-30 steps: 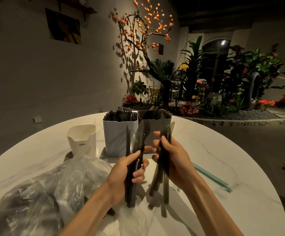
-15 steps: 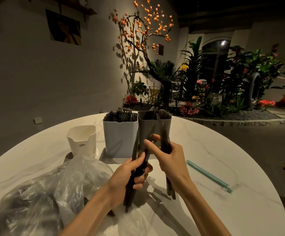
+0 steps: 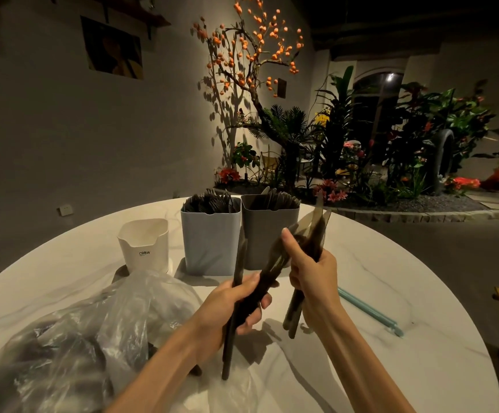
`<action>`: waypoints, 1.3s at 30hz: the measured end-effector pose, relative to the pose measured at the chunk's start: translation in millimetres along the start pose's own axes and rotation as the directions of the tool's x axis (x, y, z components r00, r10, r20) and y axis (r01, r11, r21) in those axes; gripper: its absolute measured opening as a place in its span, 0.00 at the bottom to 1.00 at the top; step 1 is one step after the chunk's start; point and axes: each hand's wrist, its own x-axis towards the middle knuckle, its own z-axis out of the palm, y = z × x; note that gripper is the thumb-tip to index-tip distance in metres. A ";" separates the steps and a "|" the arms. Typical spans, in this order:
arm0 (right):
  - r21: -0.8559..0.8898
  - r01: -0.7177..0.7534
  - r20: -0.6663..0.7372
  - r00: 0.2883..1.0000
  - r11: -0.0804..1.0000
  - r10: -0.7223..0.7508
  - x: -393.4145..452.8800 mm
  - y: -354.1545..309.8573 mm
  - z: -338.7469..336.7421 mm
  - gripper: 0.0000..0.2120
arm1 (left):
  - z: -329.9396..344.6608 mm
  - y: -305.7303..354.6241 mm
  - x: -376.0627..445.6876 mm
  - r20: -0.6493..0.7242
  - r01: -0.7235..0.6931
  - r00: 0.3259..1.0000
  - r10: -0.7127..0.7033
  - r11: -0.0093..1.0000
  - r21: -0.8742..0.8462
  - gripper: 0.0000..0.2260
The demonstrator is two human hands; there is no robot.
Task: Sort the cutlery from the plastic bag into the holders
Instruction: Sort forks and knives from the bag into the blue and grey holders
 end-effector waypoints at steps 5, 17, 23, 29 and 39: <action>-0.108 0.009 0.100 0.995 0.994 0.002 -2.0 4.0 3.3 0.17 | -5.0 1.8 -1.4 -0.067 0.010 0.998 -0.003 0.994 0.111 0.20; 0.079 -0.154 0.238 0.962 0.985 0.131 -3.4 -4.6 -1.1 0.20 | -13.7 2.9 0.2 -0.074 -0.040 0.997 0.023 0.971 -0.236 0.29; -0.010 -0.103 0.307 0.946 0.995 0.101 -13.6 0.9 10.1 0.20 | -8.7 0.1 4.7 -0.202 -0.084 0.978 0.057 0.988 -0.126 0.18; -0.117 0.020 0.217 0.976 0.993 0.006 -21.7 13.6 19.7 0.13 | 10.2 -5.2 0.8 -0.328 -0.137 0.923 0.202 0.968 0.210 0.11; -0.153 0.006 0.143 0.990 0.988 0.016 -8.0 3.5 8.1 0.17 | 8.4 -8.1 3.9 -0.306 -0.268 0.877 0.370 0.906 0.328 0.10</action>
